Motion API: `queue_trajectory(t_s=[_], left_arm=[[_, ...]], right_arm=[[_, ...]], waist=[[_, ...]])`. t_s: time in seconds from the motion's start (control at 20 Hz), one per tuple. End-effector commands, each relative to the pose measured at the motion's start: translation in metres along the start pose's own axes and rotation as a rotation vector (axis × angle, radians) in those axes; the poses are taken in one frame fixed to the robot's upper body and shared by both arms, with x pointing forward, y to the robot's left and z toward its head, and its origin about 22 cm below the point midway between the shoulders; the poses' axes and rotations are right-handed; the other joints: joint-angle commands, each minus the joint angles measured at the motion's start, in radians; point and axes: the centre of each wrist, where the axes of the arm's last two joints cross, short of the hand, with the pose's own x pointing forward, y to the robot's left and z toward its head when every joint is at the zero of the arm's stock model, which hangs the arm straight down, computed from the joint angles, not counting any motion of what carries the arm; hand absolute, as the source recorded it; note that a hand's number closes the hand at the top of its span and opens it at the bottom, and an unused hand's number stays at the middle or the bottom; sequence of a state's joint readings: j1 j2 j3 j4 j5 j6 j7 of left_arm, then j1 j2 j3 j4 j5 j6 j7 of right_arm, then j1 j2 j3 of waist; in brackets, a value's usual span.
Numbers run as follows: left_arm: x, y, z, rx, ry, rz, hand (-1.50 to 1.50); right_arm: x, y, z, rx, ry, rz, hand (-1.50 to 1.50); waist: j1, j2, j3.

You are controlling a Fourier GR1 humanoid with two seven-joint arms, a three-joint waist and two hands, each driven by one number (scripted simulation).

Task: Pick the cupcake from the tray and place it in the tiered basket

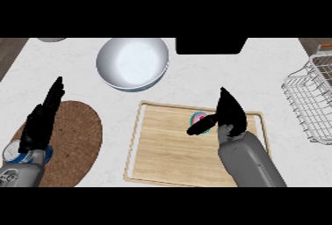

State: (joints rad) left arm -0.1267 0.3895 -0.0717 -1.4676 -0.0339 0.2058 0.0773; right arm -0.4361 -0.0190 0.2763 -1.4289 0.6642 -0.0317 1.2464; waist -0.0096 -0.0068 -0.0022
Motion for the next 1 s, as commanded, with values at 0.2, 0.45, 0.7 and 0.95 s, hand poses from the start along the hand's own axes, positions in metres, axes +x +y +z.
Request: queue_trajectory(t_s=[0.2, 0.45, 0.7, 0.95], left_arm=[[0.006, -0.002, -0.003, -0.001, -0.003, -0.005, 0.00], [0.018, 0.003, -0.009, -0.005, -0.036, -0.005, 0.00], [0.014, -0.006, -0.006, -0.004, -0.012, -0.007, 0.00], [-0.008, 0.008, -0.002, -0.008, -0.016, 0.000, 0.00]], right_arm=[[0.004, 0.005, 0.003, 0.031, 0.232, -0.002, -1.50], [0.011, 0.008, -0.001, 0.048, 0.237, 0.000, -1.50], [0.006, 0.014, -0.009, 0.114, 0.248, -0.011, -1.50], [0.015, 0.032, 0.000, 0.160, 0.119, 0.218, 1.50]], waist=[[0.012, 0.004, 0.001], [0.016, 0.006, 0.002], [0.018, 0.006, 0.002], [0.018, 0.006, 0.001]])
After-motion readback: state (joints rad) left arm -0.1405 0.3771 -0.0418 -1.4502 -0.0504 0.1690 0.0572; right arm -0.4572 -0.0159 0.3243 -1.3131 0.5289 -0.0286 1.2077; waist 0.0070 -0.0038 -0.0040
